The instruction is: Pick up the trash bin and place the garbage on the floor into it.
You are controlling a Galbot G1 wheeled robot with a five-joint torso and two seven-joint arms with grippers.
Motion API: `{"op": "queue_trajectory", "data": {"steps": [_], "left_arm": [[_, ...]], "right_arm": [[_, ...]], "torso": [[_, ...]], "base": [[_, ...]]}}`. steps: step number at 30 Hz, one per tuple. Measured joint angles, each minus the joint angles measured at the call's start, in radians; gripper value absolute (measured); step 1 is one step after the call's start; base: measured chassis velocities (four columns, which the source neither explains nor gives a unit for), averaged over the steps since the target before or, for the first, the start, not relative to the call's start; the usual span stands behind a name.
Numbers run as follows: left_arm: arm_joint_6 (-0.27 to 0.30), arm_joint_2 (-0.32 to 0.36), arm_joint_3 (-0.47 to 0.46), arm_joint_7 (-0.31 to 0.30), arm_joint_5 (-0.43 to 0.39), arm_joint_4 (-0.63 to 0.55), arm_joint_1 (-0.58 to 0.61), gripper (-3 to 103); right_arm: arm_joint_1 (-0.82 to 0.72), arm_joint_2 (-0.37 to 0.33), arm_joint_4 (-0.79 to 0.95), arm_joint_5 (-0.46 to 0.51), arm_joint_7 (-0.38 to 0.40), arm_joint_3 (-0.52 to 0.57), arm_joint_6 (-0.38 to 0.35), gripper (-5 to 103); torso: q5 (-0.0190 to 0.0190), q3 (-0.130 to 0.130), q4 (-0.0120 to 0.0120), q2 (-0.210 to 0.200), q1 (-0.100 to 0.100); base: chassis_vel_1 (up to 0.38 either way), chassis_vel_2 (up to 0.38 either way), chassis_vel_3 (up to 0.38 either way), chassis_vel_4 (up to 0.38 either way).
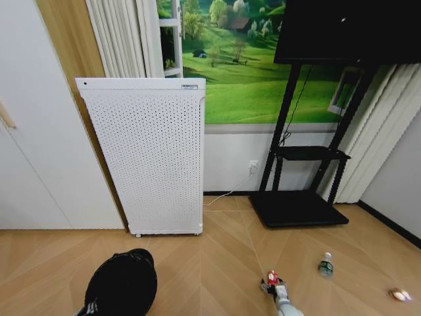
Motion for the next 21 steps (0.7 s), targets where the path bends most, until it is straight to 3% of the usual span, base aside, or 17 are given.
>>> {"op": "queue_trajectory", "data": {"steps": [1, 3, 4, 6, 8, 14, 21], "left_arm": [[0.0, 0.0, 0.0, 0.0, 0.0, 0.0, 0.0, 0], [0.0, 0.0, 0.001, 0.0, 0.001, 0.0, -0.001, 0], [0.0, 0.0, 0.004, -0.002, 0.001, 0.001, -0.003, 0], [0.0, 0.0, 0.005, -0.003, 0.001, 0.001, -0.004, 0], [0.0, 0.003, 0.008, -0.007, 0.001, 0.001, -0.01, 0], [0.003, 0.018, 0.011, -0.015, -0.005, 0.003, -0.023, 0], [0.049, 0.091, 0.043, -0.071, -0.101, 0.037, -0.088, 0]], "right_arm": [[0.0, 0.0, 0.0, 0.002, 0.0, 0.0, 0.0, 70], [-0.001, 0.0, 0.0, 0.005, 0.0, 0.0, 0.0, 70], [-0.004, -0.002, 0.003, 0.01, 0.0, 0.001, 0.0, 59], [-0.008, -0.005, 0.007, 0.013, 0.0, 0.002, 0.0, 59], [-0.024, -0.013, 0.027, 0.028, 0.0, 0.006, -0.004, 47], [-0.075, -0.029, 0.112, 0.095, -0.005, 0.017, -0.009, 42], [-0.302, -0.095, 0.524, 0.34, -0.118, 0.069, 0.055, 42]], "torso": [[0.0001, 0.0, 0.0, 0.0, 0.0], [0.0003, 0.0, 0.0, 0.0, 0.0], [0.0006, 0.0, 0.0002, 0.0, 0.0], [0.0004, 0.0, 0.0, 0.0, 0.0], [0.0006, 0.0, -0.0004, 0.0, 0.0], [0.0011, 0.0, -0.0006, 0.0, 0.0], [-0.0002, 0.0, -0.0008, 0.0, 0.0]], "base": [[0.0, 0.0, 0.0, 0.0], [0.0, 0.0, 0.0, 0.0], [0.0, 0.0, 0.0, 0.0], [0.0, 0.0, 0.0, 0.0], [0.0, 0.0, 0.0, 0.0], [0.0, 0.0, 0.0, 0.0], [0.0, 0.0, 0.0, 0.0]]}}
